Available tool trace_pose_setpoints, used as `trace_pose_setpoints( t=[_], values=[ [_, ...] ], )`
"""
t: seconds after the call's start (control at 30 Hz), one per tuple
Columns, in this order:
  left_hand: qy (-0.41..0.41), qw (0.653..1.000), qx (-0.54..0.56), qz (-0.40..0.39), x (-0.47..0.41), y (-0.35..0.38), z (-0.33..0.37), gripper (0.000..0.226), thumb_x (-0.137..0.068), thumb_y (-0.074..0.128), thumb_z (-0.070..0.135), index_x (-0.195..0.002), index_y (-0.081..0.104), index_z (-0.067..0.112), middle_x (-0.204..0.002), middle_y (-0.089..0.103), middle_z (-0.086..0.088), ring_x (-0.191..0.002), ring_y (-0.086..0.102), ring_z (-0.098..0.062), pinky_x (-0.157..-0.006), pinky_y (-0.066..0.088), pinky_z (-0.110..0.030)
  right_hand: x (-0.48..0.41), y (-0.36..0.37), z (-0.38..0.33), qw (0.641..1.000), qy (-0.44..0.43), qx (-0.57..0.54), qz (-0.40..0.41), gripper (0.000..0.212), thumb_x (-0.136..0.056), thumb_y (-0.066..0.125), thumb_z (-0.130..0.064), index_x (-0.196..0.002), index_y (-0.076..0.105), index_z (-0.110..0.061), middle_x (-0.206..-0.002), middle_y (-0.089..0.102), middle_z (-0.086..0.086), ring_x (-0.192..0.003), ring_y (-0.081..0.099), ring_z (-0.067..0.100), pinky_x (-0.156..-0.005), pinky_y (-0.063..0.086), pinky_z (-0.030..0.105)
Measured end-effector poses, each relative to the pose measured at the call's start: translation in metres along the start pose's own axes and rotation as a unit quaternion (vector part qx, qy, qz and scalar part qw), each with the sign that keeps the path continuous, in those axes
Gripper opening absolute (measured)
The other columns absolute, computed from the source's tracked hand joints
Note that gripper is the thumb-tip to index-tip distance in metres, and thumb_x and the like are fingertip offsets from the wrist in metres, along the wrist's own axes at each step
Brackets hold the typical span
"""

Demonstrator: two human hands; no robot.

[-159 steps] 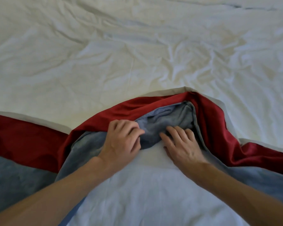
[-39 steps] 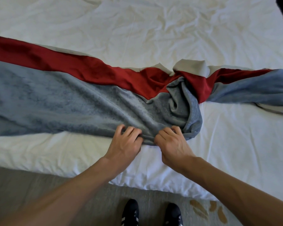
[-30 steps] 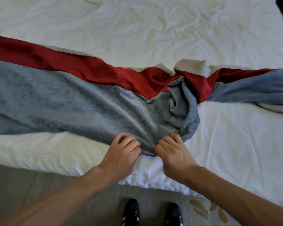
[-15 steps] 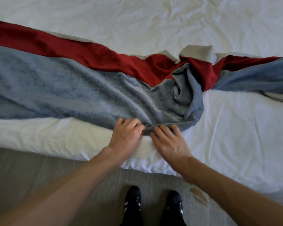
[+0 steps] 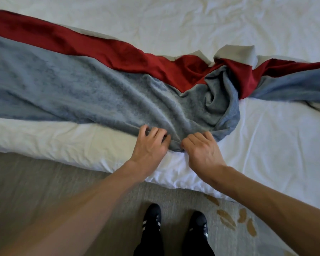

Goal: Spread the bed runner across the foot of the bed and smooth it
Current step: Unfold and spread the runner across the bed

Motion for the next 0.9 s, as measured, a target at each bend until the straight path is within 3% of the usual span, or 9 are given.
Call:
trace_pose_setpoints(
  t=[0.2,0.37,0.47,0.6,0.77,0.9],
  values=[
    [0.017,0.995,0.063,0.074,0.017,-0.013,-0.002,0.023,-0.080,0.060,0.000,-0.100,0.069,0.007,-0.087,0.065,-0.006,-0.079,0.060,-0.022,-0.073,0.041,-0.039,0.004,-0.011,-0.007,0.998,0.025,-0.063,0.011,0.013,-0.066,0.041,-0.005,-0.067,0.053,-0.009,-0.065,0.050,0.006,-0.060,0.043,0.025,-0.063,0.036,0.037],
    [0.064,0.995,0.072,0.008,0.036,-0.004,0.001,0.017,-0.081,0.062,0.007,-0.095,0.070,0.009,-0.087,0.065,-0.006,-0.076,0.061,-0.022,-0.069,0.044,-0.036,0.014,0.002,-0.018,0.997,0.025,-0.002,-0.069,0.020,-0.065,0.037,-0.009,-0.067,0.057,-0.008,-0.071,0.052,0.010,-0.067,0.048,0.027,-0.066,0.041,0.039],
    [0.035,0.995,0.091,-0.010,0.033,0.002,0.002,0.021,-0.080,0.067,0.009,-0.101,0.068,0.009,-0.090,0.063,-0.007,-0.080,0.060,-0.022,-0.072,0.045,-0.037,0.012,0.010,-0.025,0.995,0.033,0.034,-0.091,0.014,-0.068,0.051,-0.004,-0.076,0.061,-0.007,-0.081,0.057,0.012,-0.077,0.054,0.031,-0.071,0.043,0.040],
    [-0.034,0.996,0.075,-0.026,0.045,0.004,-0.016,0.033,-0.080,0.064,0.017,-0.112,0.060,0.010,-0.109,0.059,-0.010,-0.099,0.056,-0.027,-0.087,0.039,-0.042,0.015,0.008,-0.038,0.998,-0.027,0.011,-0.048,0.024,-0.069,0.064,-0.007,-0.093,0.065,-0.008,-0.102,0.061,0.014,-0.092,0.056,0.032,-0.081,0.044,0.042],
    [-0.097,0.994,0.032,-0.049,0.061,-0.003,-0.060,0.025,-0.079,0.059,0.018,-0.103,0.063,0.010,-0.105,0.061,-0.010,-0.094,0.060,-0.029,-0.084,0.035,-0.042,0.006,0.013,-0.067,0.994,-0.095,-0.006,-0.061,0.026,-0.068,0.059,-0.005,-0.092,0.064,-0.009,-0.102,0.061,0.013,-0.095,0.055,0.031,-0.084,0.040,0.040],
    [-0.133,0.989,0.030,-0.058,0.065,-0.009,-0.083,0.035,-0.071,0.074,0.015,-0.104,0.062,0.010,-0.107,0.059,-0.011,-0.096,0.058,-0.030,-0.083,0.038,-0.045,-0.011,0.018,-0.083,0.993,-0.097,0.001,-0.066,0.025,-0.065,0.062,-0.006,-0.090,0.065,-0.009,-0.097,0.062,0.012,-0.087,0.057,0.031,-0.079,0.043,0.041]
  ],
)
Point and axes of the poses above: each hand's wrist, its own x-axis away from the middle knuckle, its own y-axis out of the palm, z = x × y, the point moved 4 cm from there along -x, towards the middle knuckle
